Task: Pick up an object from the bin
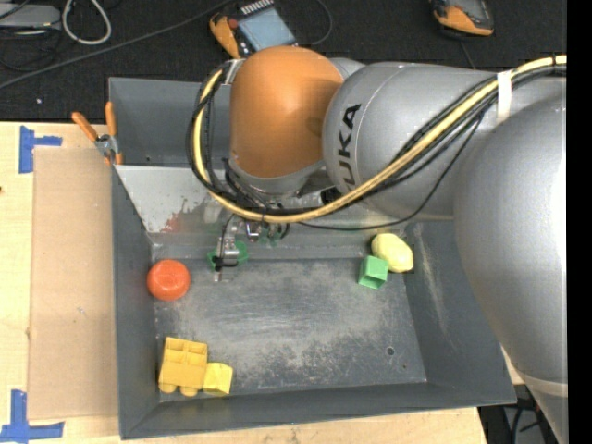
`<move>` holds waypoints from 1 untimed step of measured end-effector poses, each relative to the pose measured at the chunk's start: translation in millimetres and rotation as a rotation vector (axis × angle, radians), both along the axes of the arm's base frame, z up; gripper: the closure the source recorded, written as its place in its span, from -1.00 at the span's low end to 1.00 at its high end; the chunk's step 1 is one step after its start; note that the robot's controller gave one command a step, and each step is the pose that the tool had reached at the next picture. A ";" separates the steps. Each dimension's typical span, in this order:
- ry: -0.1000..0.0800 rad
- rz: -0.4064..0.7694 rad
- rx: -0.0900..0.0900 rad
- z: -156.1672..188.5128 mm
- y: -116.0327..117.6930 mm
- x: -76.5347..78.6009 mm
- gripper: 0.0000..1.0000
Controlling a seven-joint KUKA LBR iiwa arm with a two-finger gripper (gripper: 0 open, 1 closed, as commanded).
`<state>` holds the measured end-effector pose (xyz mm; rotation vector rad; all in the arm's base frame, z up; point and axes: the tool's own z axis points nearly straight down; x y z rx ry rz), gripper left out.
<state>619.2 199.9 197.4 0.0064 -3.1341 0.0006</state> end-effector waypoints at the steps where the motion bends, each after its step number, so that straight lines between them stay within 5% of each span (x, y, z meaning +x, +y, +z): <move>1: -0.007 -0.004 0.001 5.2 -1.2 1.2 -1.00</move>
Offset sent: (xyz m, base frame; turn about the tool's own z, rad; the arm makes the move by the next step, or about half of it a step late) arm -0.0265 -0.0600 -0.0951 -0.5900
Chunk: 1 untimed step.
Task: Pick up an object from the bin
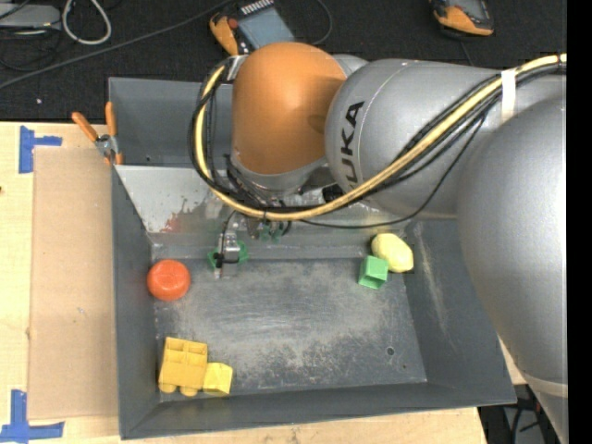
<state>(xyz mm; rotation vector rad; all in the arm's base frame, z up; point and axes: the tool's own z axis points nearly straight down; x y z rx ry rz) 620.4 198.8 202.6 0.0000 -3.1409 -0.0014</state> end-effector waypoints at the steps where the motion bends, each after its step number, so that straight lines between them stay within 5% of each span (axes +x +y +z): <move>1: -0.003 0.290 0.002 -45.8 -25.2 -12.8 -1.00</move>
Offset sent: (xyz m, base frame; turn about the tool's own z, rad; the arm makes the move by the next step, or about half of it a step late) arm -0.0145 -0.0639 -0.0647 -0.5199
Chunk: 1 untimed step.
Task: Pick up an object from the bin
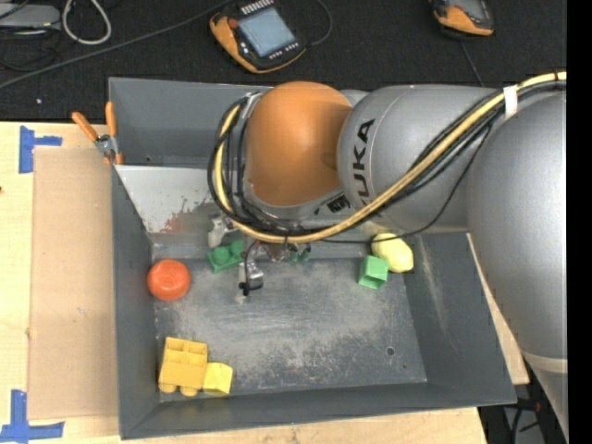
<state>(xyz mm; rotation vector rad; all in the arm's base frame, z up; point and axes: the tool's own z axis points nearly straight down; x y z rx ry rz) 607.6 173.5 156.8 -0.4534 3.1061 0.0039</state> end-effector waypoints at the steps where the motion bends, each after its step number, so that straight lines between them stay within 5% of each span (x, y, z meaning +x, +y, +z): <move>1: 0.003 0.226 -0.004 -20.3 -40.9 -1.9 -1.00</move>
Offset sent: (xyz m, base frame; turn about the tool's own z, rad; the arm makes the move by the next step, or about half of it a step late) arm -0.0426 0.0269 -0.0521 -0.0252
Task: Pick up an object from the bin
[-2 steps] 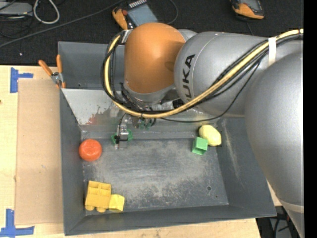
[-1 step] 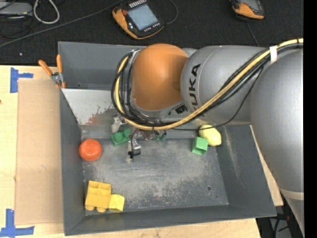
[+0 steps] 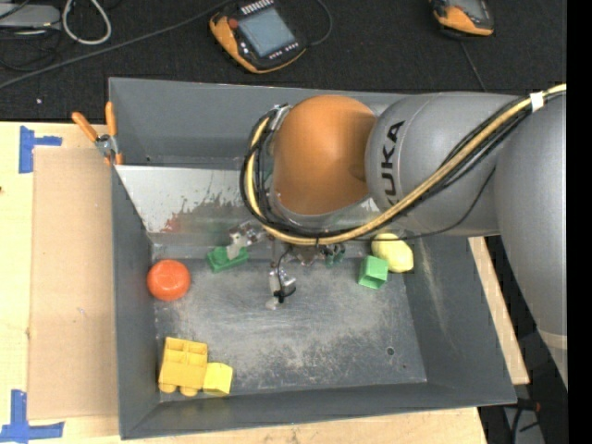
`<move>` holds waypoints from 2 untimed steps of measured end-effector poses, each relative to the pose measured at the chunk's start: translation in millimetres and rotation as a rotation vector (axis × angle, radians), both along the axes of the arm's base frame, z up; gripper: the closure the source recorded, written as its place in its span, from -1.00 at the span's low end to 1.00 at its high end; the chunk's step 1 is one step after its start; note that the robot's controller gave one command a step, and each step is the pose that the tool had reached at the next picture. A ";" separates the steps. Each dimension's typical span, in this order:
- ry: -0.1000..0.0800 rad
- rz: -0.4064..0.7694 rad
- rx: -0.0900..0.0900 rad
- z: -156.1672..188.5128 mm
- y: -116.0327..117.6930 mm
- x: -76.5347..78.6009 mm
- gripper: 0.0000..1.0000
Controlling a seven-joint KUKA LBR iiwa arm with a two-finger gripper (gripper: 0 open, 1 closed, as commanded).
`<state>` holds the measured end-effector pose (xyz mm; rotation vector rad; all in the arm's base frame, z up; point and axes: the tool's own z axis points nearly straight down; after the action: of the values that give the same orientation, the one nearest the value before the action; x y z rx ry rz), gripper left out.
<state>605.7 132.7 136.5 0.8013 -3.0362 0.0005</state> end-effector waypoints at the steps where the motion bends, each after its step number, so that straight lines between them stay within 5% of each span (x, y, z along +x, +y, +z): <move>1: 0.004 -0.202 0.000 -28.6 61.6 -35.6 -1.00; 2: -0.001 -0.222 0.000 -61.0 54.3 -34.5 -1.00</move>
Offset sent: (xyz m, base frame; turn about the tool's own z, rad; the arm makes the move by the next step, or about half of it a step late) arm -0.0334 0.0531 -0.0595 0.2224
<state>571.2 187.0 75.5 0.4598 -3.1075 0.0008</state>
